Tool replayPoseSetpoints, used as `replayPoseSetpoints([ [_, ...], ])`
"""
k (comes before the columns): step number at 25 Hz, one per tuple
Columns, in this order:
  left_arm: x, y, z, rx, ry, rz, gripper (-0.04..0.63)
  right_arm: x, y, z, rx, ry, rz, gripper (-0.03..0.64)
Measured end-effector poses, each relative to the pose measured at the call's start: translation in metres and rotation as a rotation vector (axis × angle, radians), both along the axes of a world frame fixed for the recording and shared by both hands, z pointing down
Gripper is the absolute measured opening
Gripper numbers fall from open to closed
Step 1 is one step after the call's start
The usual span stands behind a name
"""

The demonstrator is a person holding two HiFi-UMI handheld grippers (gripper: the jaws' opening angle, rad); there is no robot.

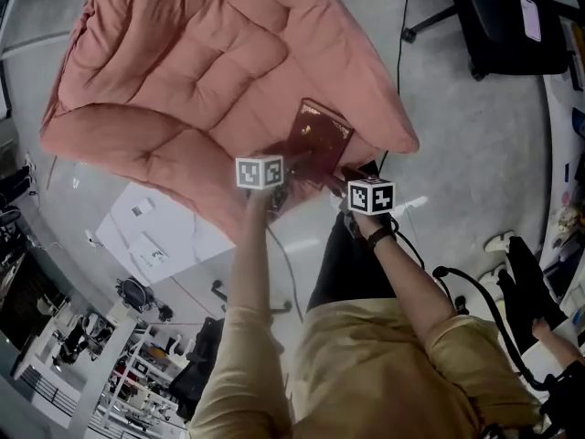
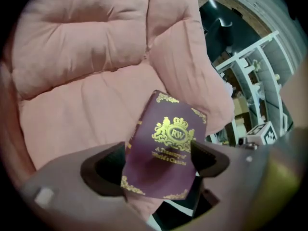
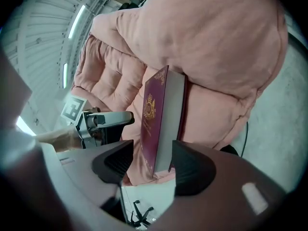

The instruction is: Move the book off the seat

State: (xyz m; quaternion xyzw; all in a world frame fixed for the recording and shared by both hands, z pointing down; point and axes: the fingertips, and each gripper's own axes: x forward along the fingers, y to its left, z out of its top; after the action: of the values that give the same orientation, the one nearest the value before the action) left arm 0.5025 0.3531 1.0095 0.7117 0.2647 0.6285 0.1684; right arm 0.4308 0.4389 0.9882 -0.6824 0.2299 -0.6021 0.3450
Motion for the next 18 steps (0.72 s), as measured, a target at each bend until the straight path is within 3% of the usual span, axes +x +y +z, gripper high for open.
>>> replayPoseSetpoints([
  [4,0.023,-0.006,0.01,-0.039,0.05,-0.002,0.414,0.012,-0.003,0.011,-0.008,0.018,-0.002,0.238],
  [9,0.032,0.001,0.029,-0.141,0.007,0.059,0.414,0.021,-0.001,0.025,-0.029,-0.069,0.01,0.215],
  [12,0.033,0.004,0.042,-0.18,-0.036,0.04,0.409,0.025,-0.002,0.03,-0.027,-0.069,-0.006,0.188],
  [14,0.028,0.007,0.044,-0.198,-0.048,0.012,0.353,0.023,0.001,0.032,-0.044,-0.061,-0.024,0.147],
  [18,0.029,0.009,0.038,-0.174,0.009,-0.066,0.34,0.024,0.006,0.026,-0.052,-0.084,0.033,0.135],
])
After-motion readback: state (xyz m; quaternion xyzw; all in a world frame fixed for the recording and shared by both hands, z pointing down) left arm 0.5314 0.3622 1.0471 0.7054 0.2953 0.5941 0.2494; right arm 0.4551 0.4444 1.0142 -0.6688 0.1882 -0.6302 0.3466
